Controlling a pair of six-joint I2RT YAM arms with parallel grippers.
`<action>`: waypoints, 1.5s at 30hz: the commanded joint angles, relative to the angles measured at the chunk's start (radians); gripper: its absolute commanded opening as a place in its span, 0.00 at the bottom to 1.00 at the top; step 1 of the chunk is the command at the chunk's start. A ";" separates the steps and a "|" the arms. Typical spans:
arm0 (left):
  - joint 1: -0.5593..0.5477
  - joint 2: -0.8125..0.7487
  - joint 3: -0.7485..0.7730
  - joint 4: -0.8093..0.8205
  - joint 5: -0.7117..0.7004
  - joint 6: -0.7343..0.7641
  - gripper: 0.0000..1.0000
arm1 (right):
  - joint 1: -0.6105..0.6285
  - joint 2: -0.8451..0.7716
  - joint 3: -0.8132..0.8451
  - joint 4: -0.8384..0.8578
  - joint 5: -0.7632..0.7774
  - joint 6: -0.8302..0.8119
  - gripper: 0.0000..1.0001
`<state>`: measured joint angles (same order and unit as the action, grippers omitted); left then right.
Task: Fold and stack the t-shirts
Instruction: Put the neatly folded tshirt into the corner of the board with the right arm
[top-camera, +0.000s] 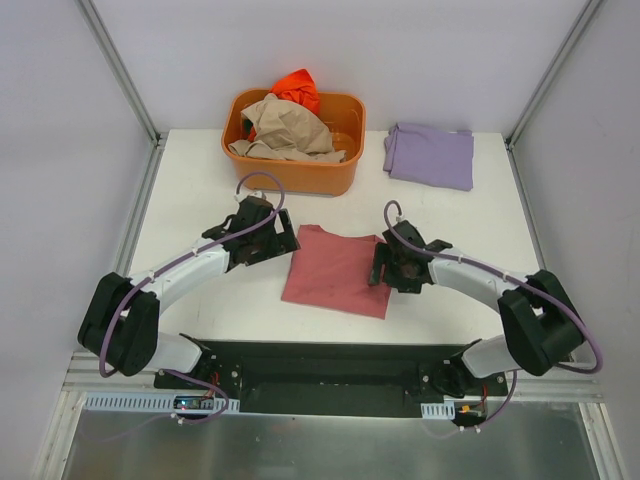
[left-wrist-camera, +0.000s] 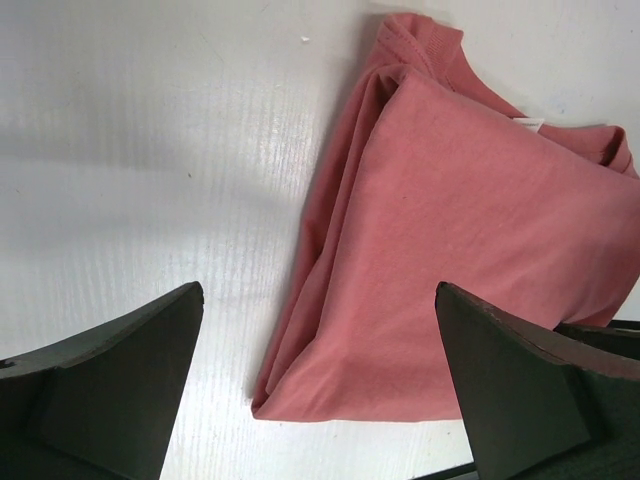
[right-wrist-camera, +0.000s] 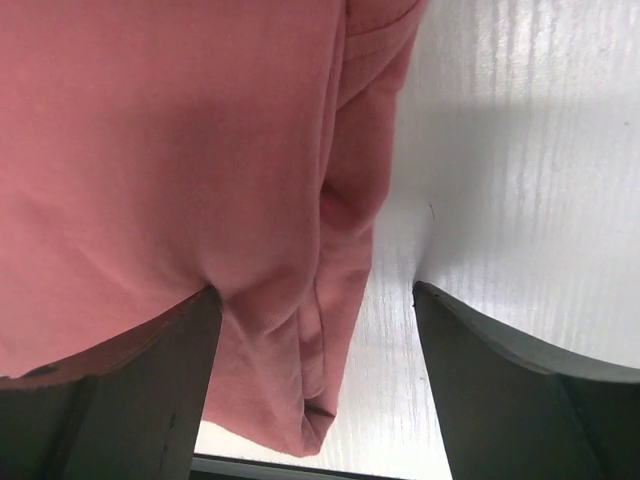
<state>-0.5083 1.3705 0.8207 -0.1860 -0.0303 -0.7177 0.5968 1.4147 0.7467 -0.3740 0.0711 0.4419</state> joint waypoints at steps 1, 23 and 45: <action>0.016 -0.028 -0.006 -0.017 -0.034 0.014 0.99 | 0.018 0.061 0.042 0.007 0.018 0.026 0.78; 0.060 -0.039 -0.009 -0.059 -0.105 0.006 0.99 | 0.067 0.280 0.175 0.112 0.116 -0.182 0.12; 0.129 -0.054 -0.014 -0.119 -0.207 0.018 0.99 | -0.006 0.317 0.514 0.271 0.806 -0.710 0.01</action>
<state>-0.3965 1.3521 0.8181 -0.2779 -0.1886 -0.7166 0.6266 1.7157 1.1904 -0.1951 0.7536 -0.1802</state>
